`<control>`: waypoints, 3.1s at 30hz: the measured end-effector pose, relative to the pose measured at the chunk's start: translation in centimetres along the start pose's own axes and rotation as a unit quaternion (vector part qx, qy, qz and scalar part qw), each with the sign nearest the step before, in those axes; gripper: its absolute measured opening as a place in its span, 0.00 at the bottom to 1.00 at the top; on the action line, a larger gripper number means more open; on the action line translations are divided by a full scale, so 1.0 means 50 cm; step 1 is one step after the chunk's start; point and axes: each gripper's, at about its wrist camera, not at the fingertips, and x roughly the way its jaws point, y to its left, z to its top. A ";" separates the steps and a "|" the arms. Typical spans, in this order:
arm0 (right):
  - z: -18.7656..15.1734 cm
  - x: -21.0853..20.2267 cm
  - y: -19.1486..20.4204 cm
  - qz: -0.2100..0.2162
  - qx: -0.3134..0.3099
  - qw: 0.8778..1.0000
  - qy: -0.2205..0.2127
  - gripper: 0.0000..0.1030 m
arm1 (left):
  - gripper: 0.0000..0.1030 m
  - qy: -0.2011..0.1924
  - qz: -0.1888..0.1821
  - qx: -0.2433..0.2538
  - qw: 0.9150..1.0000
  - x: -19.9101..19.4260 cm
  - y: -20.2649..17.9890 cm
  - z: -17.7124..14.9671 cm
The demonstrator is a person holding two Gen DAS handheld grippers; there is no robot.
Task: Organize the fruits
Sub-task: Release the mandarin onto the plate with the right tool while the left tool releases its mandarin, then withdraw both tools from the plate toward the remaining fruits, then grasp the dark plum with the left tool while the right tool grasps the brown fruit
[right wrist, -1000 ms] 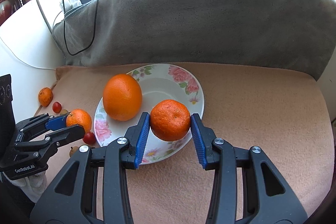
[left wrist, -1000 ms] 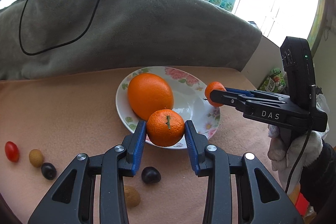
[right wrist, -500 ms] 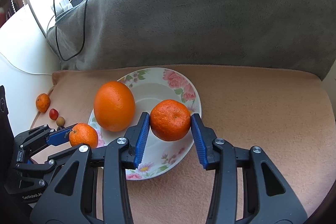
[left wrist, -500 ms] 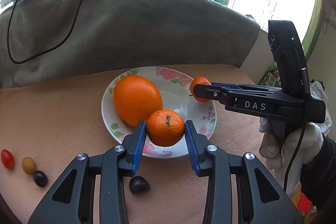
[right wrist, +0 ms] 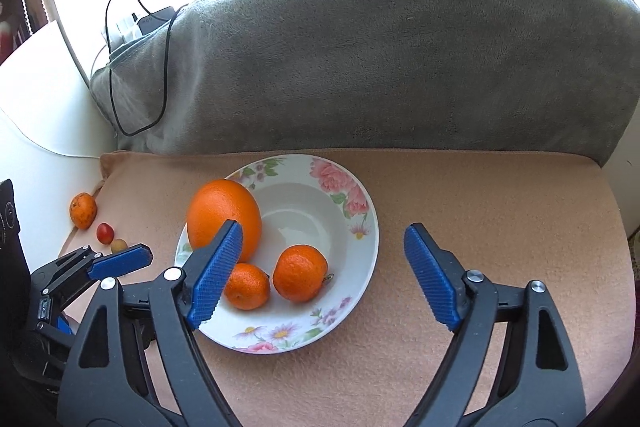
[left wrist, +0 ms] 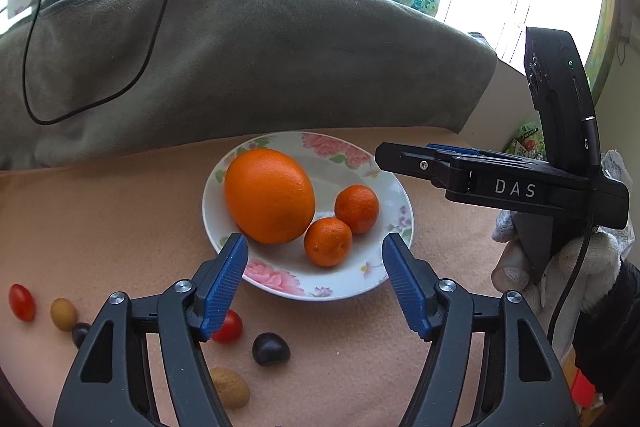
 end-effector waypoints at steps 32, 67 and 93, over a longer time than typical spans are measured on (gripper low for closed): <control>-0.058 -0.103 0.108 0.052 -0.016 0.998 -0.029 0.85 | 0.70 -0.027 0.062 -0.051 0.996 -0.139 0.120 -0.076; -0.200 -0.006 0.298 0.095 -0.127 0.985 0.062 0.55 | 0.55 -0.002 0.089 -0.159 0.983 -0.150 0.286 -0.171; -0.205 0.030 0.309 0.095 -0.145 0.982 0.070 0.45 | 0.26 0.034 0.118 -0.186 0.975 -0.052 0.300 -0.146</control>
